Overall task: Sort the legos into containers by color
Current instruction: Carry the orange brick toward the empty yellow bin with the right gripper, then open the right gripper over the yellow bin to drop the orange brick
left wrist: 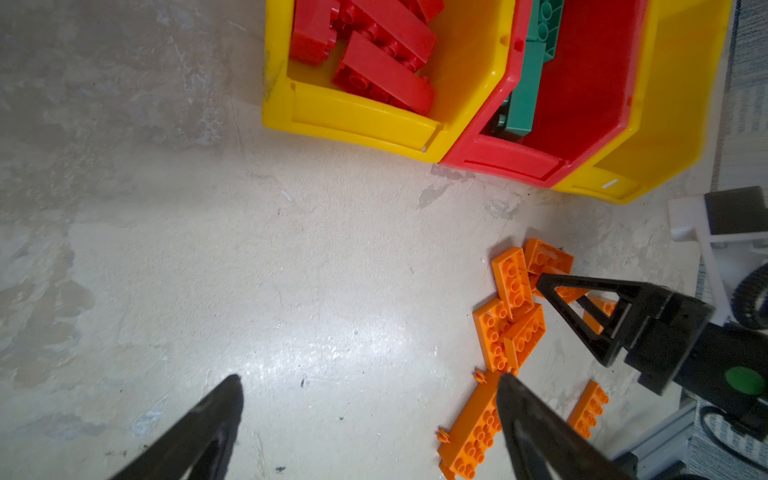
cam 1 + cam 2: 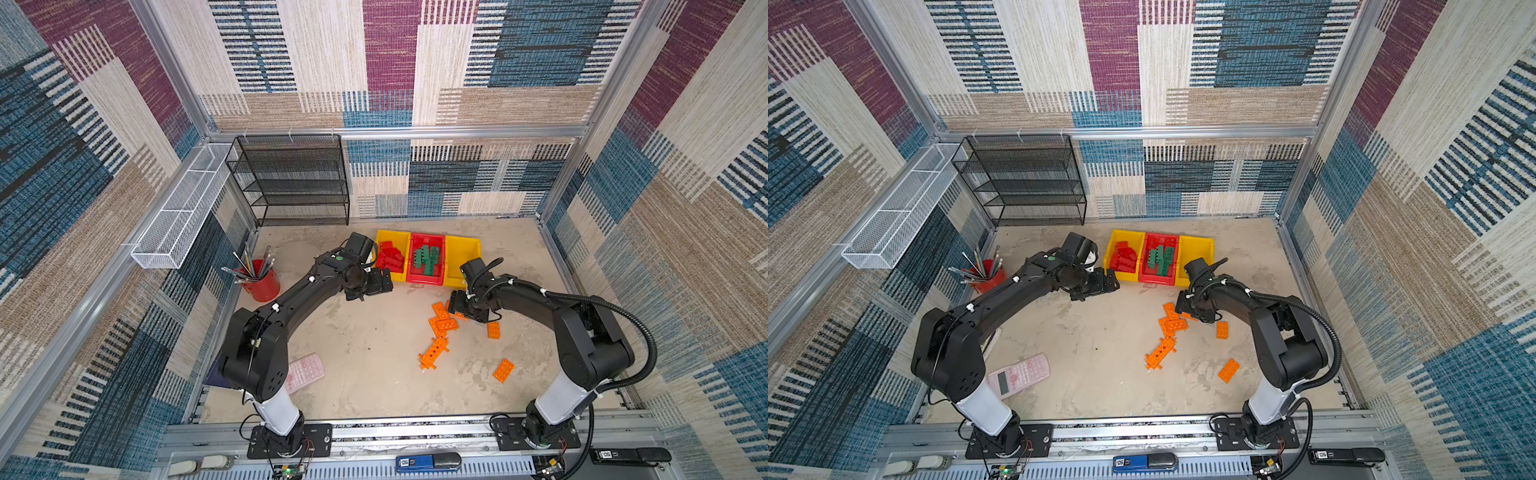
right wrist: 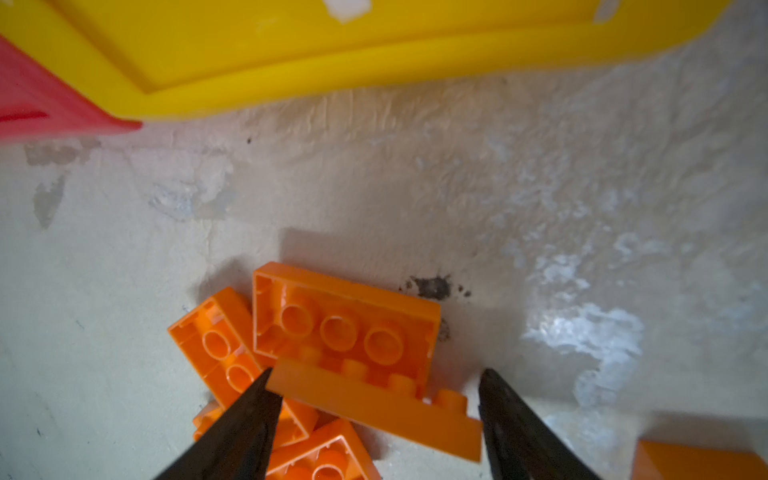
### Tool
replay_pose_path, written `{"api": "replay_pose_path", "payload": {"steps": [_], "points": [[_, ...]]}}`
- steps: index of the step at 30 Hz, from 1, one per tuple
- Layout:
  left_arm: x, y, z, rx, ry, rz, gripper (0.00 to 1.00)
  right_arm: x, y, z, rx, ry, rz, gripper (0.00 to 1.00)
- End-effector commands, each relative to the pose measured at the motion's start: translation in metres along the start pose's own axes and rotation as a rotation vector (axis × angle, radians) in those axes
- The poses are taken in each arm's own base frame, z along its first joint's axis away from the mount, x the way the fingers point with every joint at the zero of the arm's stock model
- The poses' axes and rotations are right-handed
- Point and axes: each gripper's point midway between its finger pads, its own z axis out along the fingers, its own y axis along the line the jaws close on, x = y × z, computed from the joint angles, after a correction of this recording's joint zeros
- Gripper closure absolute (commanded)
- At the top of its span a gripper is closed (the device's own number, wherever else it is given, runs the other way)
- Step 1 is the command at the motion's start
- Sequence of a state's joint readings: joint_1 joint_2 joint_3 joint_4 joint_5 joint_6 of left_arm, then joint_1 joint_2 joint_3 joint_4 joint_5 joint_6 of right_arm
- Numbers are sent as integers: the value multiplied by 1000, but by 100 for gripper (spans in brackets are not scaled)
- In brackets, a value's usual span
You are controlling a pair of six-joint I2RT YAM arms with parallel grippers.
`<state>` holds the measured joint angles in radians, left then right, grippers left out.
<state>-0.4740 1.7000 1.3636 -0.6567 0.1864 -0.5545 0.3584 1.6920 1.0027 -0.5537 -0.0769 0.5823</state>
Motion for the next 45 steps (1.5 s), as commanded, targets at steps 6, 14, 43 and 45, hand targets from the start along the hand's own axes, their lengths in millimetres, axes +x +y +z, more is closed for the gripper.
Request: {"api": "replay_pose_path", "payload": {"steps": [6, 14, 43, 45], "points": [[-1, -2, 2, 2, 13, 9, 5, -5, 1, 1, 12, -9, -30, 38], [-1, -1, 3, -1, 13, 11, 5, -9, 2, -13, 16, -21, -31, 39], [-23, -7, -53, -33, -121, 111, 2, -191, 20, -35, 56, -265, -65, 33], [-24, -6, -56, -40, -125, 115, 1, -200, 21, -30, 57, -266, -68, 30]]}}
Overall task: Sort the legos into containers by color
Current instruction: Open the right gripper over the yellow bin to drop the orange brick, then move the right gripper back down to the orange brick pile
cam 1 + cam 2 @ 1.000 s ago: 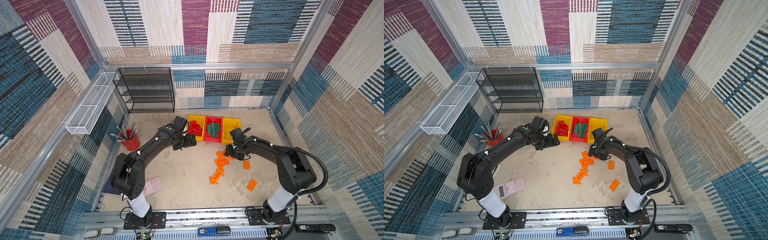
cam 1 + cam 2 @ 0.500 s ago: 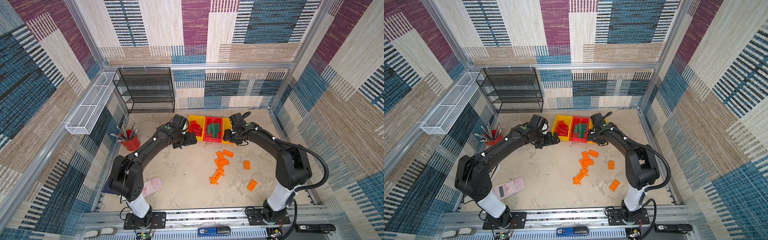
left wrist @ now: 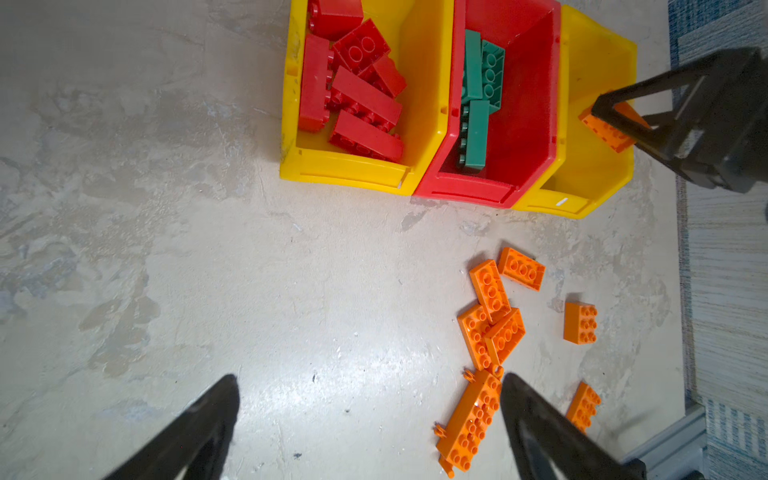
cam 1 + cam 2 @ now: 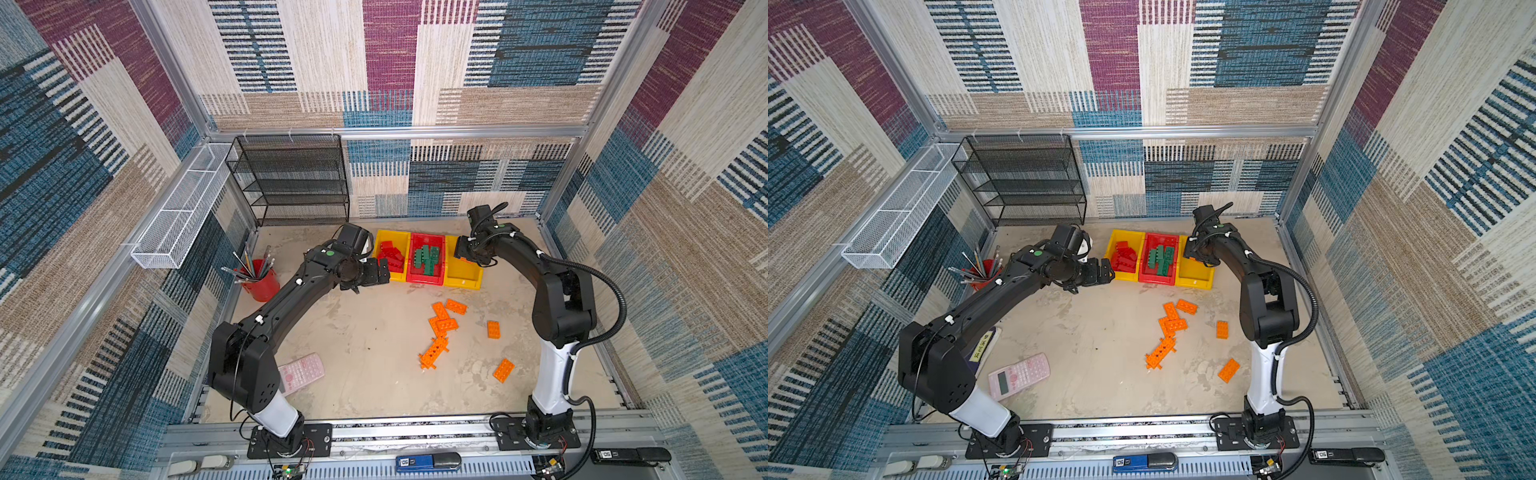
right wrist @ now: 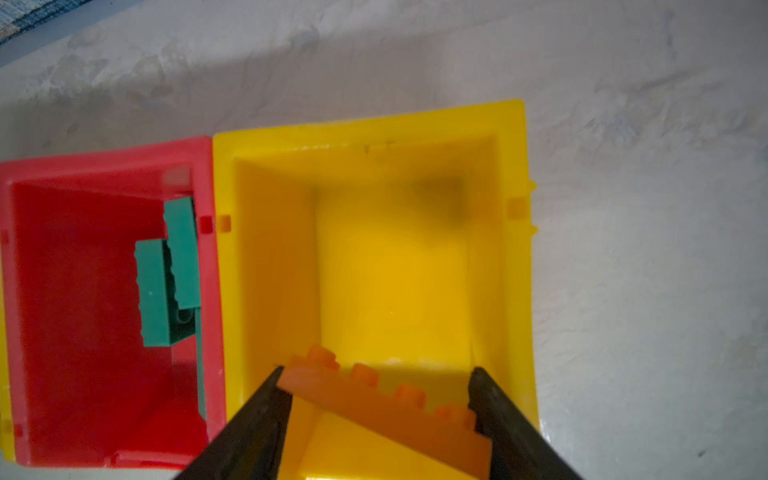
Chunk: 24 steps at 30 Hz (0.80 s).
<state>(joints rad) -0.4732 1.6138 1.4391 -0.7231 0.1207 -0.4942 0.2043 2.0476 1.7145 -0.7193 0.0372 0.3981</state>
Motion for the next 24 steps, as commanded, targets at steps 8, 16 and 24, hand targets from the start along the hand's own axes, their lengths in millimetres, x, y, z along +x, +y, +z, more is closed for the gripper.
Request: {"api": "replay_pose_path", "payload": {"steps": [8, 16, 24], "points": [[-2, 8, -18, -41, -23, 53, 1, -37, 15, 4, -19, -26, -47, 7], [10, 9, -15, -4, -40, 49, 1, -5, 10, -46, -11, -5, -8, 9], [22, 7, -7, 69, -64, 14, 1, 104, 10, -77, -1, 103, 43, 10]]}}
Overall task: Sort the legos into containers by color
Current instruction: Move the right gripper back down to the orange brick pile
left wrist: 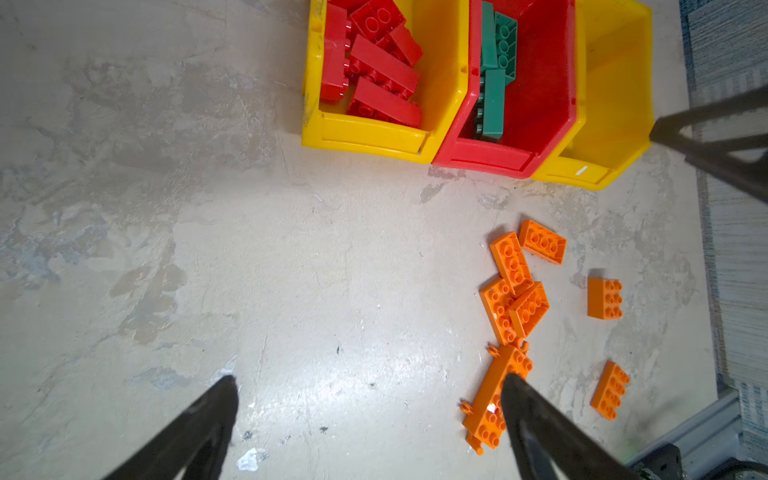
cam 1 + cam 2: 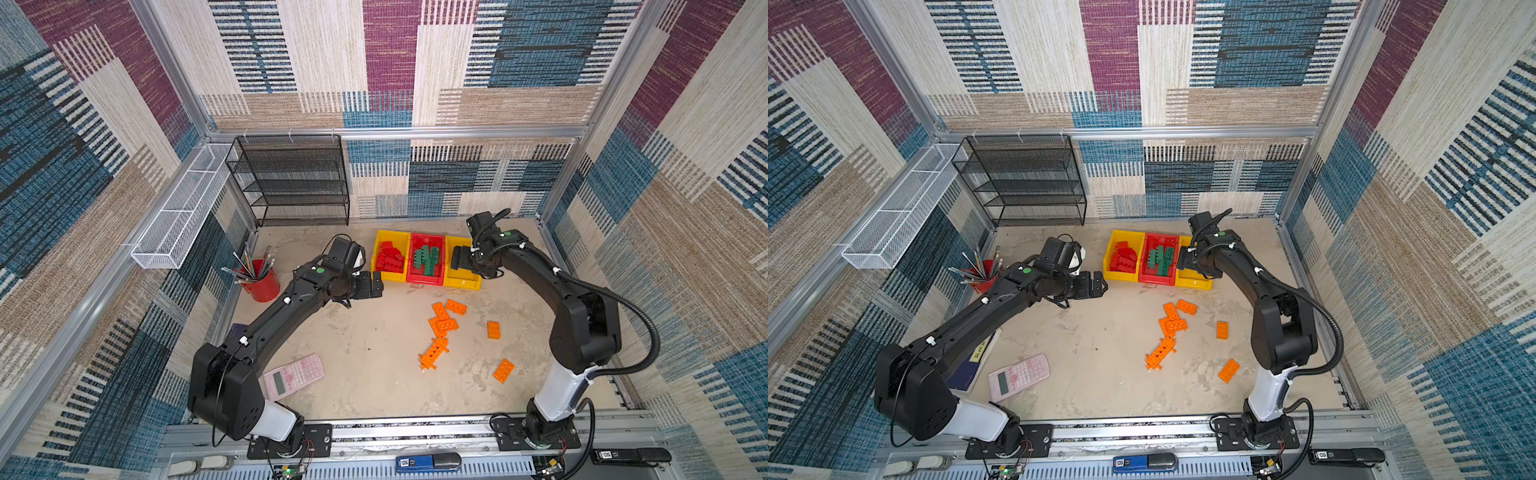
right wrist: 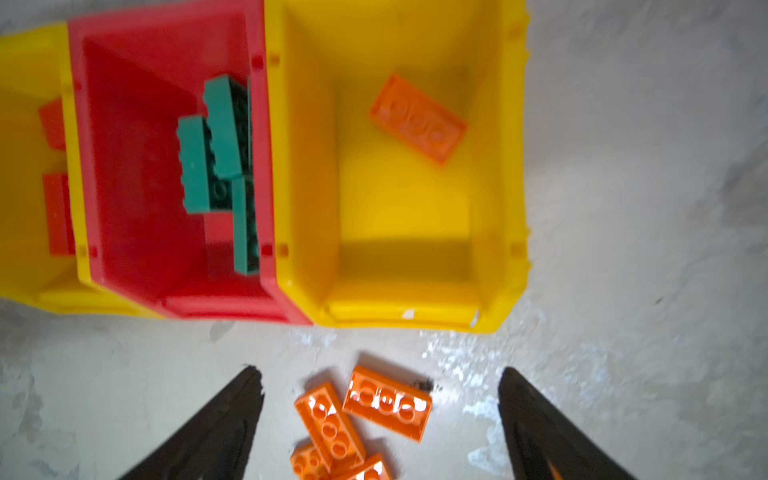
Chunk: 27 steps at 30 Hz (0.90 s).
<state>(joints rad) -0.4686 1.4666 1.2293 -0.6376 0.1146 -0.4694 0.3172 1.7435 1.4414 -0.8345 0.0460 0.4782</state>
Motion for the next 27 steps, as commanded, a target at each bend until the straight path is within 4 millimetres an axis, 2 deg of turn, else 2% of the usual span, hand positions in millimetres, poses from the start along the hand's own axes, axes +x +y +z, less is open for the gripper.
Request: {"api": "replay_pose_path", "payload": {"steps": [1, 4, 7, 10, 20, 27], "points": [[-7, -12, 1, 72, -35, -13, 1, 33, 3, -4, -13, 27, 77, 10], [-7, -15, 4, 86, -22, -13, 1, 59, 0, 5, -9, 61, 115, 9], [-6, -16, 4, 93, -19, -14, 1, 70, -3, 15, 6, 77, 142, 9], [-5, -16, 3, 90, -19, -11, 1, 74, -7, 23, 28, 77, 163, 8], [-4, -7, -8, 49, -53, 9, 1, 77, -2, 53, 41, 124, 166, 8], [-5, 1, -5, 25, -64, 0, 1, 78, -3, 63, 60, 142, 159, 9]]}}
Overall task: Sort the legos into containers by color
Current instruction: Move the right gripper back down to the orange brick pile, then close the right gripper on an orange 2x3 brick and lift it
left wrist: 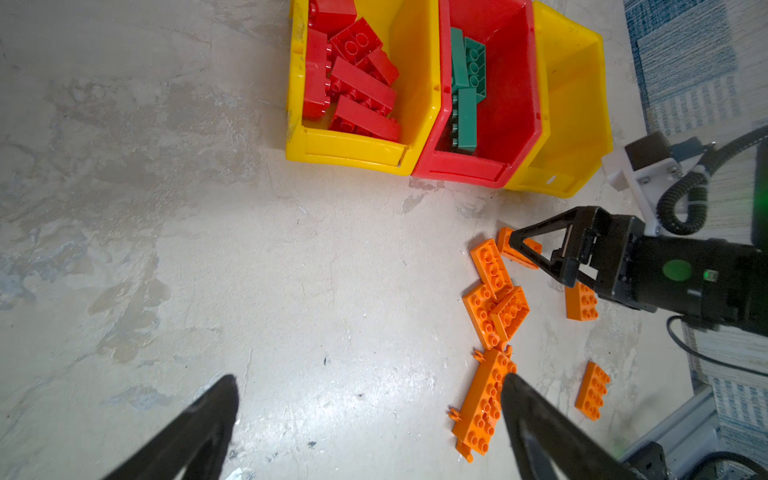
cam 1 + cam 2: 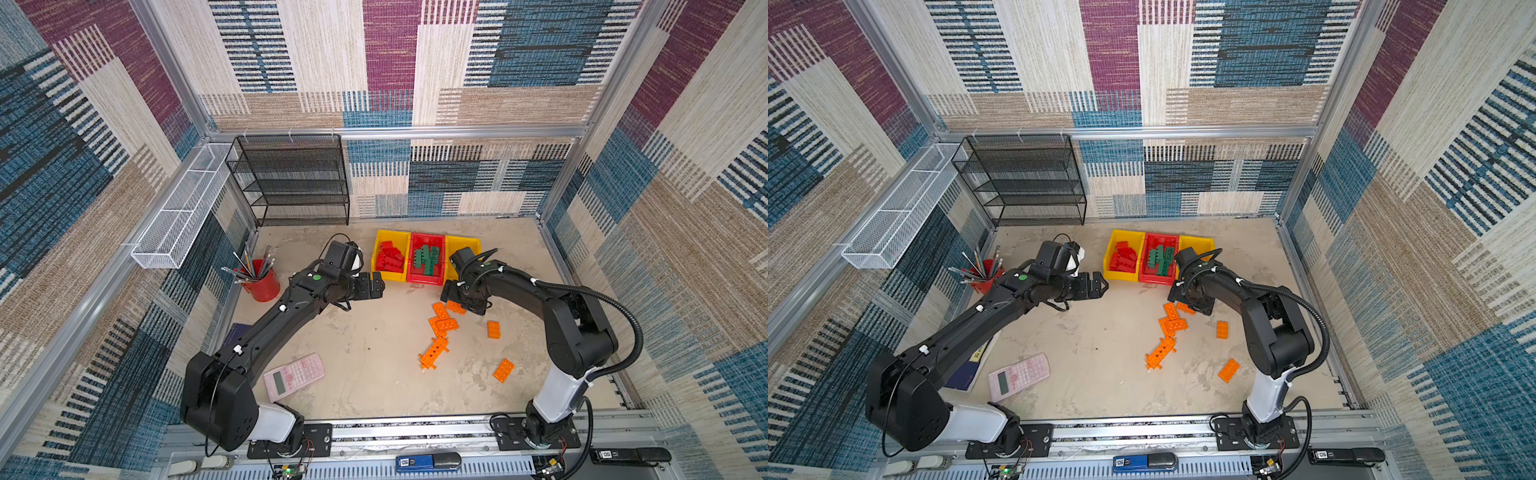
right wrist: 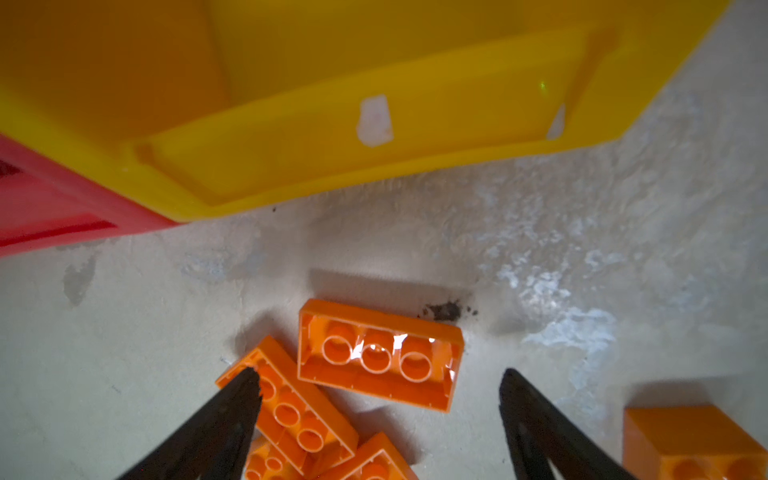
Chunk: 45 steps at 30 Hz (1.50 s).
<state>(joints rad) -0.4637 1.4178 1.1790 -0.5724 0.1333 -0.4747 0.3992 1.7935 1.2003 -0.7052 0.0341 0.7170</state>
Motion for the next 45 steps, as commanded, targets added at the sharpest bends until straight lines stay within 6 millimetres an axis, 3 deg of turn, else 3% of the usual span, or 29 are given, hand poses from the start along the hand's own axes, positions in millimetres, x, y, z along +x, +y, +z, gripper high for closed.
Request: {"api": "replay_pose_path", "payload": {"steps": [1, 18, 21, 24, 27, 30, 37, 45], "points": [[-3, 5, 2, -17, -14, 1, 1, -2, 2, 3, 0, -4, 0, 10], [1, 10, 7, -8, -7, -31, 1, 12, -12, 24, 69, 66, -53, 35], [0, 9, 5, -5, -10, -33, 1, 7, -8, 16, 61, 53, -59, 37], [-3, 6, 2, 5, -13, -27, 1, -12, 1, -11, 41, -10, -72, 37], [-8, 1, -1, 20, -20, -20, 1, -43, 13, -40, 37, -98, -101, 37], [-15, -8, -1, 53, -22, -13, 1, -76, 21, -56, 25, -154, -108, 36], [-27, -40, -1, 177, -3, 22, 1, -135, 26, -53, 13, -220, -112, 36], [-25, -83, -5, 335, 26, 130, 1, -171, 29, -30, 24, -226, -122, 36]]}}
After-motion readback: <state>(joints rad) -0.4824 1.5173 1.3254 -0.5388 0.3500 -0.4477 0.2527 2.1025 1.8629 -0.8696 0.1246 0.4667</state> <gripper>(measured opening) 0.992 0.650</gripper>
